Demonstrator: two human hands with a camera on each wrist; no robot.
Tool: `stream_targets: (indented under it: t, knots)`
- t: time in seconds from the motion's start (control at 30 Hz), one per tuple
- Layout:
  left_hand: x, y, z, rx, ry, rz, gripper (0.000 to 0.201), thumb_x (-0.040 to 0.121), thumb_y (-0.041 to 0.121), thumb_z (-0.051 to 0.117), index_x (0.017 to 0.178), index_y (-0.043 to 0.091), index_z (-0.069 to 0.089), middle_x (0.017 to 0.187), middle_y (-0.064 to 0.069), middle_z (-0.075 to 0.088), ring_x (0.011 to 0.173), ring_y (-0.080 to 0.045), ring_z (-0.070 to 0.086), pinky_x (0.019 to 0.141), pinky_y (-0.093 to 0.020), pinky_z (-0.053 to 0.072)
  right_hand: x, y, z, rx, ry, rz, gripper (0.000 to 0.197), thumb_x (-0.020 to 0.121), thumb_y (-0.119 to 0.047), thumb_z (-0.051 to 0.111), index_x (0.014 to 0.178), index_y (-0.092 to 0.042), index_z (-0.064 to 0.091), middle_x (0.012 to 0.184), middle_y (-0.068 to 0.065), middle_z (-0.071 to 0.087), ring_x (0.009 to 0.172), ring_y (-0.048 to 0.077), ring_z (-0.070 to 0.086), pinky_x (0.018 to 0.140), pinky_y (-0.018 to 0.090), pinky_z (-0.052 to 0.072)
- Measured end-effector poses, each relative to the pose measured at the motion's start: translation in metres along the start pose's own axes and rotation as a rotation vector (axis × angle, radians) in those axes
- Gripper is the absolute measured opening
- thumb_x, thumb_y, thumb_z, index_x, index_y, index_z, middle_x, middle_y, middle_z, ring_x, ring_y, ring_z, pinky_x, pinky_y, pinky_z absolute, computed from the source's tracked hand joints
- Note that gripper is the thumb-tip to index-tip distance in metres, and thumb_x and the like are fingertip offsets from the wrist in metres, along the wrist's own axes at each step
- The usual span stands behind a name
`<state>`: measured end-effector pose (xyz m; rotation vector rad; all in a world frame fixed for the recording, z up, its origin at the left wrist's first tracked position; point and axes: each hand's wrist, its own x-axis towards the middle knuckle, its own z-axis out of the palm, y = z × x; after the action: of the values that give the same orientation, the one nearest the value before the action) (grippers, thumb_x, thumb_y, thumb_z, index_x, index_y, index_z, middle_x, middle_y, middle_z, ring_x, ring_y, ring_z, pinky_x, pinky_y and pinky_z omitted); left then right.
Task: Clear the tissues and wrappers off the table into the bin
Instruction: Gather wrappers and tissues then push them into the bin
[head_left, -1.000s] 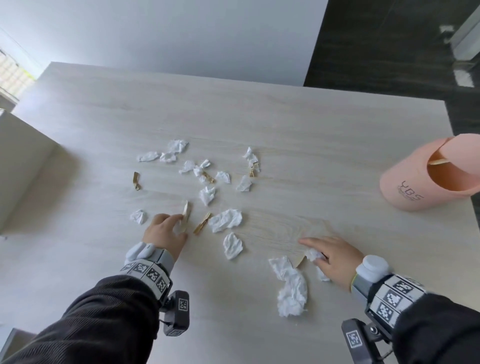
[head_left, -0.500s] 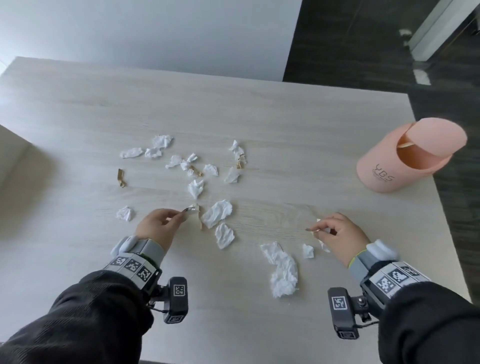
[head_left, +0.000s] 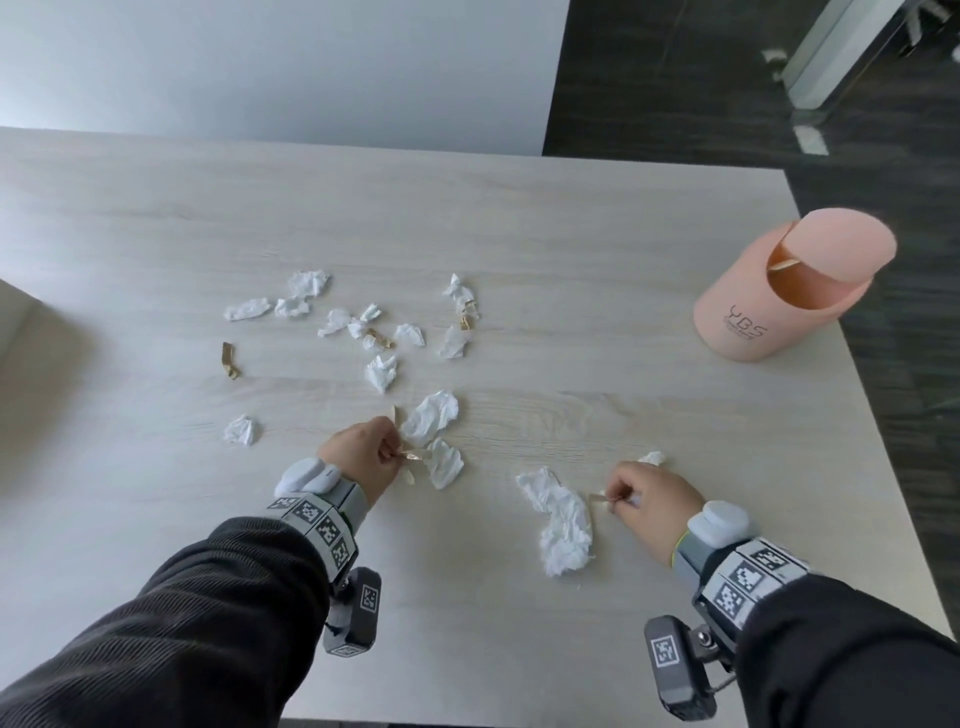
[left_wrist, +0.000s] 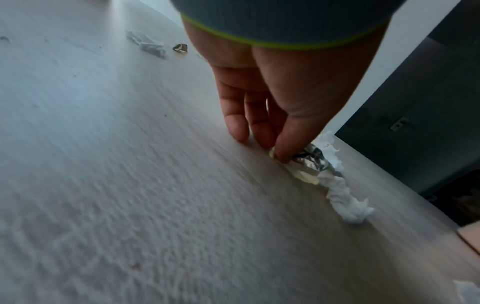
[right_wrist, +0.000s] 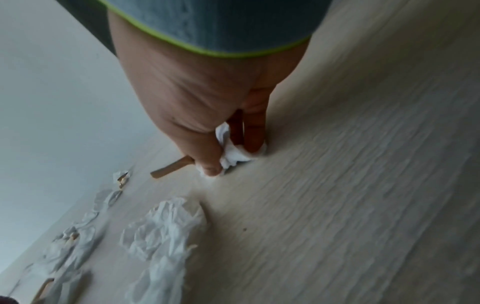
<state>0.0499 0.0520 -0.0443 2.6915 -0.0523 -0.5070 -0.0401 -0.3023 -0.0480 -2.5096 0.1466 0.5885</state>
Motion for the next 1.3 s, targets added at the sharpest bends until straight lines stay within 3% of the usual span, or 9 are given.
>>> stream_targets:
  t: [0.17,0.33,0.47,0.53,0.67,0.87,1.03,1.13,1.3]
  knots:
    - [0.0,-0.003,-0.001,0.05,-0.074,0.01,0.046,0.086,0.02,0.062,0.128,0.037,0.052,0.089,0.012,0.069,0.082,-0.014,0.065,0.072,-0.028,0.052,-0.005,-0.002,-0.009,0.176,0.09,0.106,0.026,0.083,-0.02,0.069,0.1,-0.038,0.06,0.088,-0.011,0.063,0.084,0.012,0.06,0.072,0.027,0.042]
    - [0.001,0.0,-0.001,0.065,-0.025,-0.005,0.018,0.087,0.026,0.065,0.102,0.031,0.073,0.094,0.009,0.059,0.085,-0.015,0.059,0.071,-0.026,0.041,-0.005,0.012,-0.019,0.148,0.132,0.206,0.045,0.085,-0.018,0.065,0.127,-0.032,0.053,0.087,-0.014,0.061,0.087,0.016,0.058,0.076,0.025,0.039]
    - [0.004,-0.002,0.002,0.051,-0.032,-0.063,0.01,0.083,0.02,0.067,0.082,0.027,0.075,0.104,0.005,0.059,0.084,-0.019,0.06,0.074,-0.03,0.049,-0.006,0.03,-0.022,0.025,0.126,0.269,0.005,0.085,-0.024,0.064,0.086,-0.027,0.06,0.091,-0.003,0.061,0.079,0.019,0.057,0.069,0.028,0.042]
    - [0.002,-0.005,0.0,0.02,-0.019,-0.07,0.008,0.082,0.029,0.072,0.075,0.033,0.071,0.103,0.009,0.053,0.092,-0.02,0.059,0.08,-0.031,0.047,-0.006,0.038,-0.02,-0.007,0.122,0.222,0.022,0.085,-0.026,0.064,0.067,-0.024,0.052,0.083,-0.004,0.057,0.074,0.018,0.056,0.064,0.029,0.042]
    - [-0.005,0.001,-0.004,-0.091,0.062,0.058,0.02,0.077,0.04,0.078,0.066,0.042,0.062,0.126,0.01,0.056,0.116,-0.021,0.052,0.1,-0.04,0.041,-0.009,0.031,-0.022,0.121,0.131,0.157,0.021,0.079,-0.016,0.075,0.065,-0.026,0.062,0.084,-0.01,0.051,0.077,0.016,0.057,0.071,0.027,0.042]
    - [-0.007,0.039,0.001,0.132,-0.205,0.19,0.013,0.072,0.054,0.076,0.066,0.048,0.066,0.158,0.02,0.026,0.147,-0.016,0.019,0.115,-0.051,0.028,-0.013,-0.014,-0.015,0.212,-0.138,-0.115,0.031,0.075,-0.013,0.079,0.062,-0.036,0.064,0.12,-0.019,0.053,0.089,-0.003,0.058,0.084,0.012,0.046]
    - [-0.012,0.062,0.013,0.161,-0.17,0.169,0.007,0.078,0.043,0.072,0.072,0.043,0.069,0.149,0.021,0.04,0.138,-0.015,0.03,0.108,-0.04,0.037,-0.008,-0.041,0.005,0.013,-0.339,-0.358,0.012,0.082,-0.005,0.063,0.081,-0.012,0.073,0.142,-0.028,0.024,0.088,0.0,0.063,0.082,0.015,0.048]
    - [-0.01,0.07,0.022,0.134,-0.166,0.17,0.01,0.084,0.028,0.067,0.081,0.034,0.075,0.138,0.016,0.051,0.126,-0.016,0.043,0.1,-0.03,0.042,-0.004,-0.039,0.017,-0.063,-0.338,-0.39,0.02,0.084,-0.004,0.054,0.096,-0.012,0.068,0.143,-0.017,0.039,0.093,0.01,0.062,0.08,0.019,0.047]
    - [-0.008,0.089,0.032,0.115,-0.154,0.203,0.017,0.085,0.017,0.061,0.093,0.026,0.073,0.116,0.011,0.062,0.101,-0.015,0.061,0.083,-0.028,0.051,-0.005,-0.035,0.018,-0.11,-0.233,-0.32,0.015,0.083,-0.01,0.057,0.095,-0.017,0.063,0.103,-0.004,0.053,0.084,0.017,0.051,0.069,0.025,0.036]
